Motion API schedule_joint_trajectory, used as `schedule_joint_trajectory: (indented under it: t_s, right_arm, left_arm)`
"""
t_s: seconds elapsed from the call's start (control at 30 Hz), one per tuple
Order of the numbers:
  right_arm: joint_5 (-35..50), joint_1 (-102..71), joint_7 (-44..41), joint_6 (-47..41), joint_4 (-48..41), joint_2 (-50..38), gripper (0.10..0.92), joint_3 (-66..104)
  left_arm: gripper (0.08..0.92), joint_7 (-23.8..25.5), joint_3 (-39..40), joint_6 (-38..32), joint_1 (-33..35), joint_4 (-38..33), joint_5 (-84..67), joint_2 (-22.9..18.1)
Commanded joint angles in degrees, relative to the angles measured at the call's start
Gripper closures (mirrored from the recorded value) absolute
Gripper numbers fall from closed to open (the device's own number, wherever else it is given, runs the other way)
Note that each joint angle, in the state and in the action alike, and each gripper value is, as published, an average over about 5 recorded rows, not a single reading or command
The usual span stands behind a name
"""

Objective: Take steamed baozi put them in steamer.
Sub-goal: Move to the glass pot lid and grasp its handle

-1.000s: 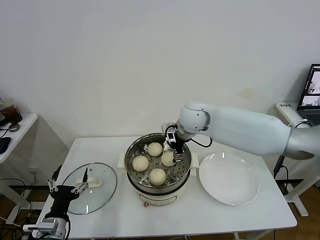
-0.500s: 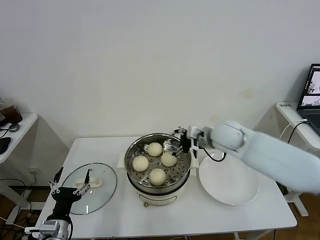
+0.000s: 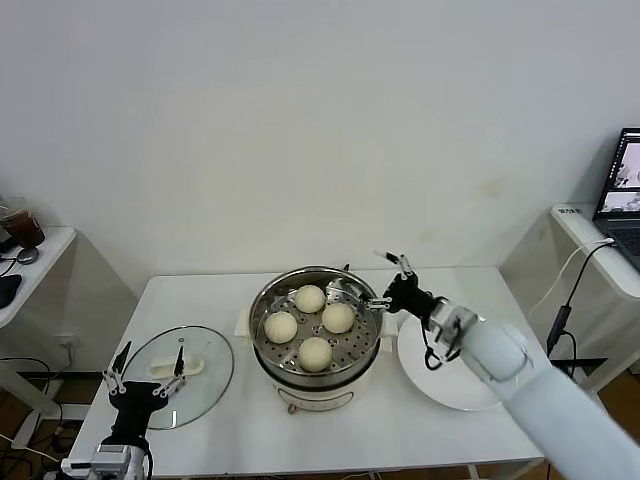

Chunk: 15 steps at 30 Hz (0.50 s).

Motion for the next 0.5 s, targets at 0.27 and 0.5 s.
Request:
schedule_joint_trajectory:
  t_s: [0.27,0.5]
  right_arm:
    - [-11.8,-38.5,1.9,22.1,5.1,32.0,0.203,47.0]
    - [-5.1,-42.3,6.5,12.5,3.3,34.3,0.203,50.3]
  left_arm:
    - [0.177,-6.7,-4.6,-8.4,2.0,9.1,32.9,2.1]
    - [0.177,-11.8,-5.1,-13.6,3.6,15.8,63.1,8.1]
